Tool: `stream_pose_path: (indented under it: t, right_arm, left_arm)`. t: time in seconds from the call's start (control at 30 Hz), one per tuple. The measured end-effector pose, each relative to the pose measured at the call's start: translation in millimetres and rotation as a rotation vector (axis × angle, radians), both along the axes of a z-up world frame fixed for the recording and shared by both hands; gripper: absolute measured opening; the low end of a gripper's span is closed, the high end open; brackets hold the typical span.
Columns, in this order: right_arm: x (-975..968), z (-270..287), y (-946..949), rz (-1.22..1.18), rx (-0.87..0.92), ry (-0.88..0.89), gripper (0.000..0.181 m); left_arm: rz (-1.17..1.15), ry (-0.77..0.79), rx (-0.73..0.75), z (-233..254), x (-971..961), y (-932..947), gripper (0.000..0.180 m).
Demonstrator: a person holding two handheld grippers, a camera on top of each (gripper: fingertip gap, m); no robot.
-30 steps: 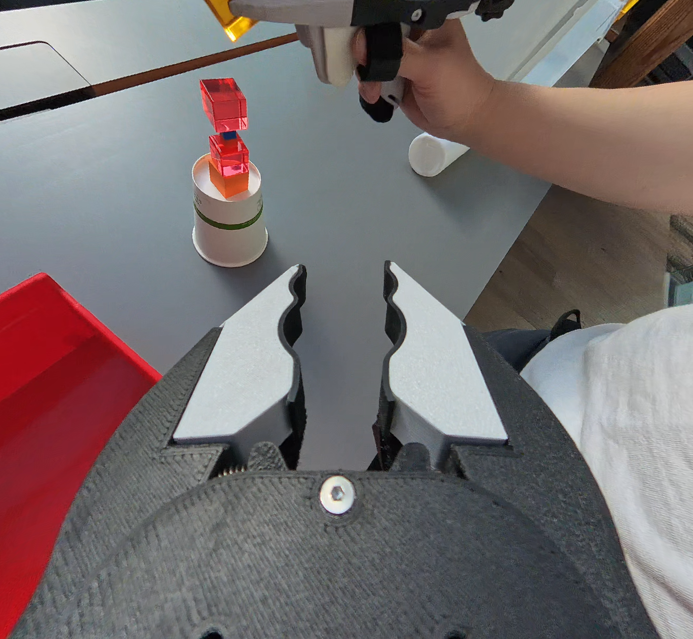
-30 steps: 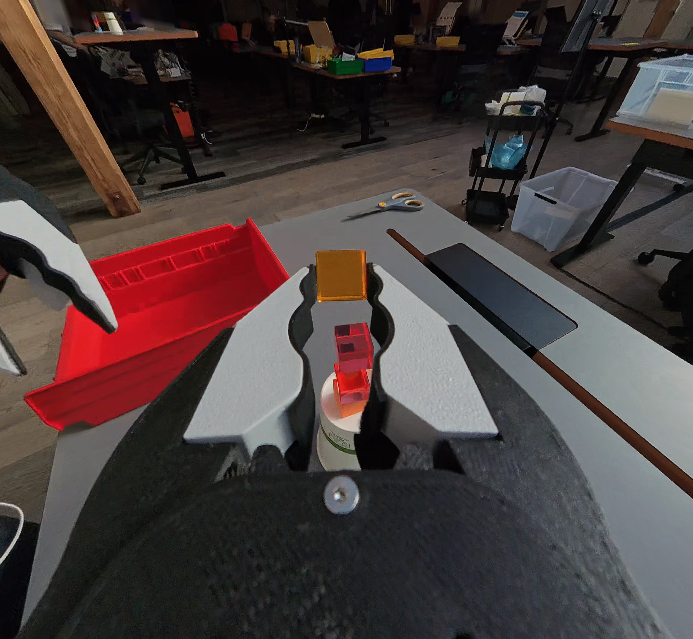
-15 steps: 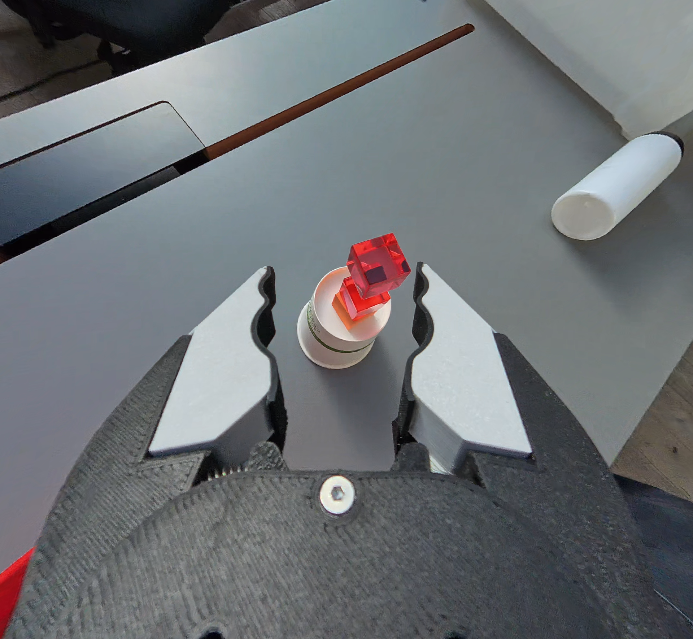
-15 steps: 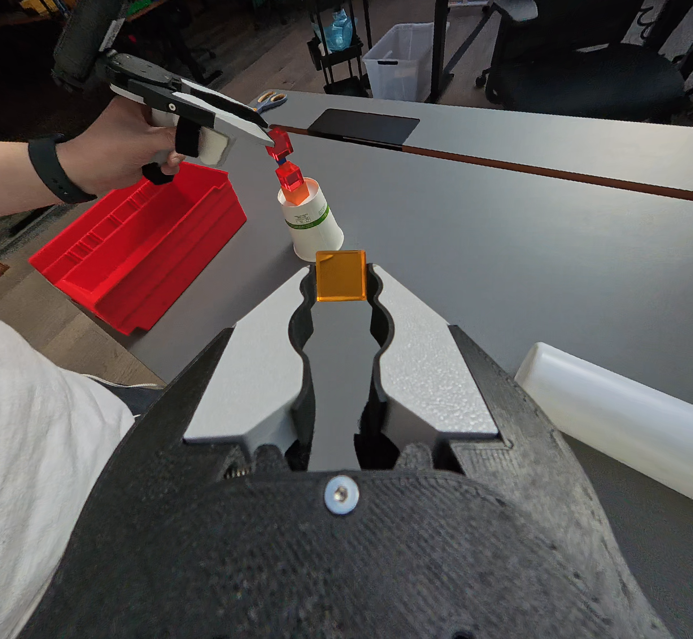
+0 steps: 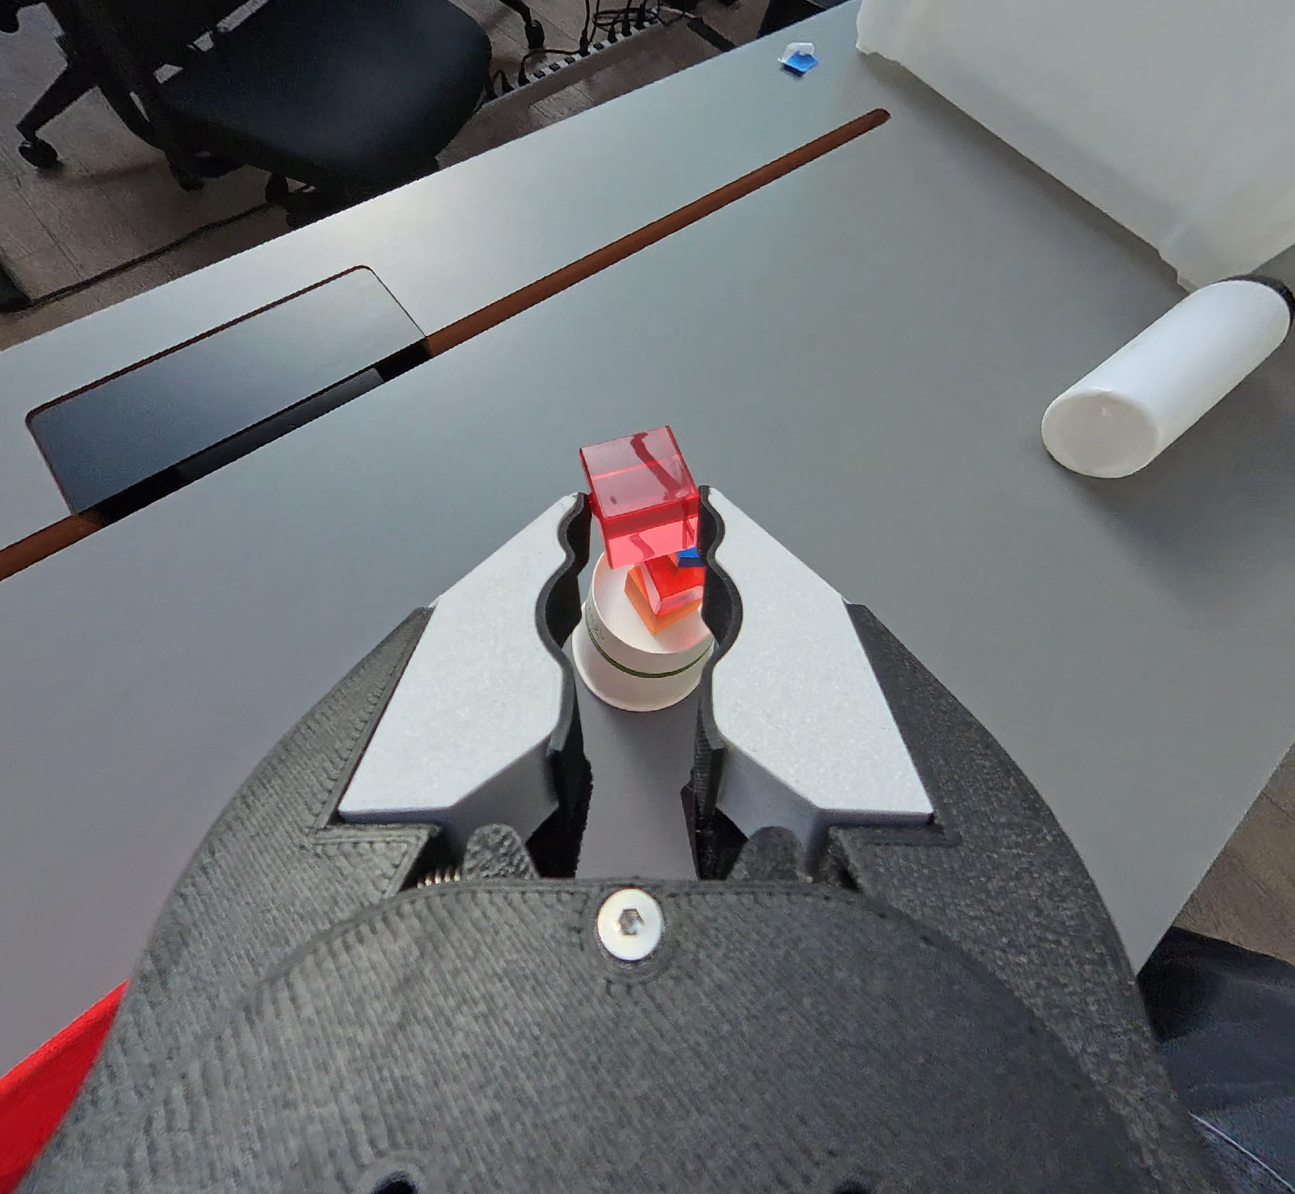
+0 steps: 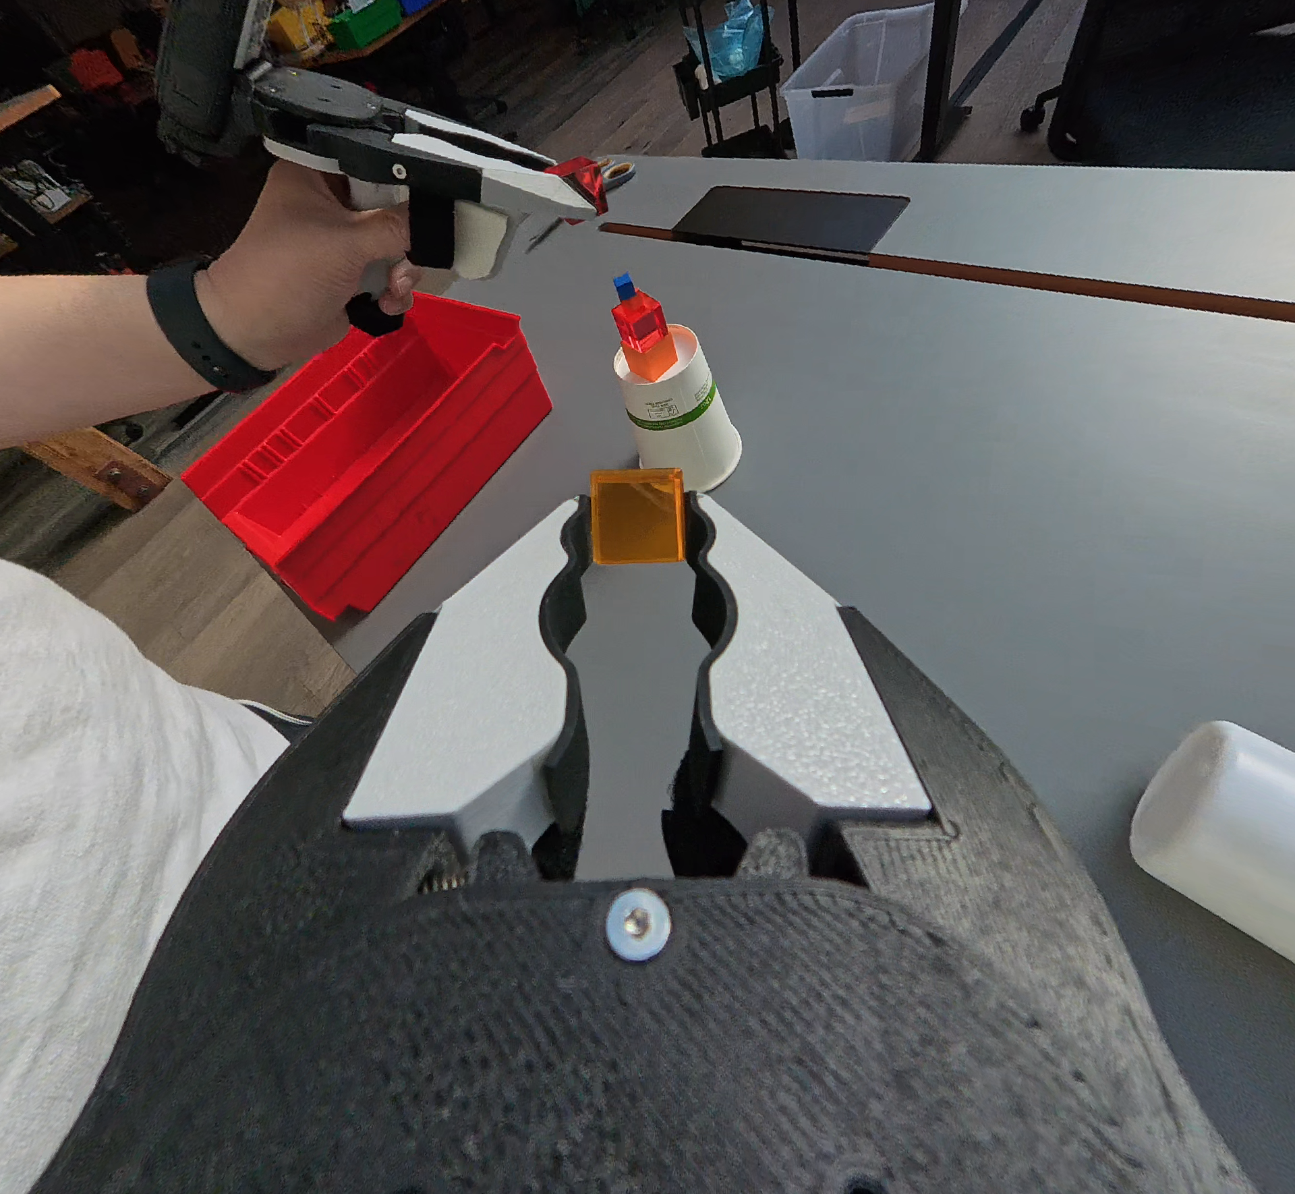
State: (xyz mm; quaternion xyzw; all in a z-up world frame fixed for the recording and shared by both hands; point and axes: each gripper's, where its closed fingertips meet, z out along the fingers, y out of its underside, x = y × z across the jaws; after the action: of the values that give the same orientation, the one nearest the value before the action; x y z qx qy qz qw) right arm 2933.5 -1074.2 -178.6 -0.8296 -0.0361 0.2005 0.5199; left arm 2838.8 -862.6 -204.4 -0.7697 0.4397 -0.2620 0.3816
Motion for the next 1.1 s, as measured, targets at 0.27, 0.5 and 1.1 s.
stream_pose_path:
  t: [0.27, 0.5, 1.1]
  right_arm:
    - [-176, 8, 87, 0.519, -0.075, -0.051, 0.024]
    - [-334, -101, 165, 0.85, -0.38, -0.405, 0.024]
    - [-93, -45, 197, 0.32, 0.082, -0.499, 0.054]
  left_arm:
    - [0.311, 0.226, -0.304, -43, -230, -33, 0.028]
    - [0.435, 0.412, -0.565, -150, -313, -84, 0.029]
    - [0.397, 0.012, -0.321, -17, -293, -73, 0.059]
